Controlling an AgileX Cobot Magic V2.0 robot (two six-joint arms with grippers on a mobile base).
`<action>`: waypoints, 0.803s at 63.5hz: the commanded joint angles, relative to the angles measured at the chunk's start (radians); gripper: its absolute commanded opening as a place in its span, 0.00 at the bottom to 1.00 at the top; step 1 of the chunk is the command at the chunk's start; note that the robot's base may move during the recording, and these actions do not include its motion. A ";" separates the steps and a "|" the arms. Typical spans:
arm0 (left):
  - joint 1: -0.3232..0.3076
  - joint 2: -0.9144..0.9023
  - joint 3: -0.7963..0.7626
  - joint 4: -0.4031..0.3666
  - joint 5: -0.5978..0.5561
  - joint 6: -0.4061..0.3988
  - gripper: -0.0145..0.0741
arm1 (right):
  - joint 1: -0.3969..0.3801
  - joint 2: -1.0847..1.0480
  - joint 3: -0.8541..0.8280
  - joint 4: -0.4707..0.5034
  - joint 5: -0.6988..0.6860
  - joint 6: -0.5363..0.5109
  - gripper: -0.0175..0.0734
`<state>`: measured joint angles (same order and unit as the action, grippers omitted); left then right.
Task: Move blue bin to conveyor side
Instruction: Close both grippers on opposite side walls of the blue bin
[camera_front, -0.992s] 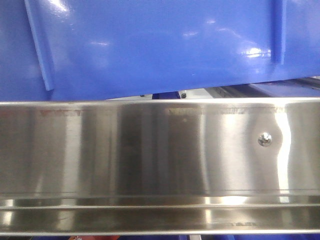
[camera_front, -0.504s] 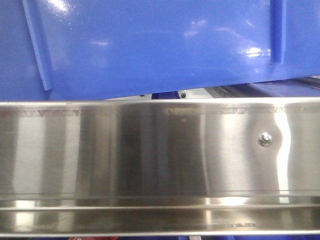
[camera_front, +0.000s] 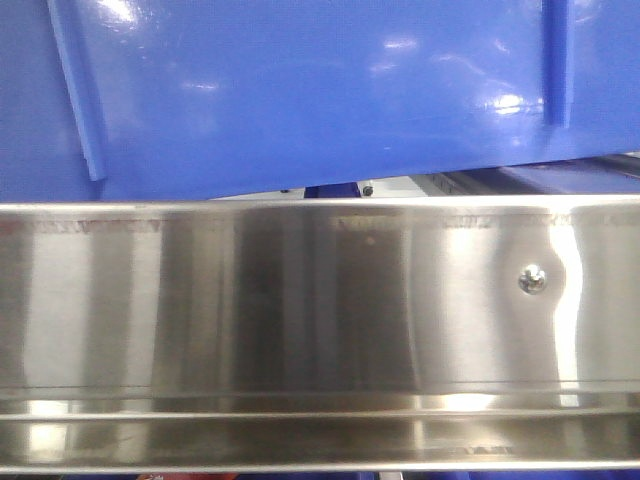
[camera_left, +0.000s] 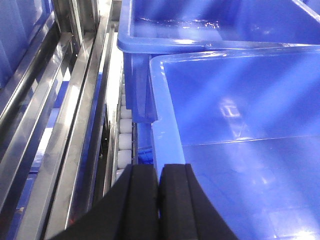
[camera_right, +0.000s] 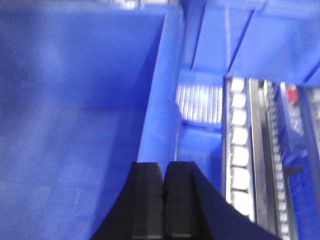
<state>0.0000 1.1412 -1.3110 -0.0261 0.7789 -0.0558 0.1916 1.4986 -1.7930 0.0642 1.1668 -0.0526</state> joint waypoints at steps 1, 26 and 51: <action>-0.005 0.002 -0.010 -0.009 -0.007 -0.007 0.14 | 0.001 -0.003 -0.012 -0.020 -0.001 0.005 0.20; -0.005 0.002 -0.010 -0.011 0.008 -0.007 0.14 | 0.001 0.017 -0.010 -0.022 0.054 0.005 0.59; -0.005 0.002 -0.010 -0.011 0.064 -0.007 0.14 | 0.003 0.066 -0.010 -0.005 0.054 0.005 0.55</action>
<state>-0.0004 1.1412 -1.3125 -0.0261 0.8395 -0.0558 0.1916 1.5677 -1.7947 0.0628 1.2317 -0.0503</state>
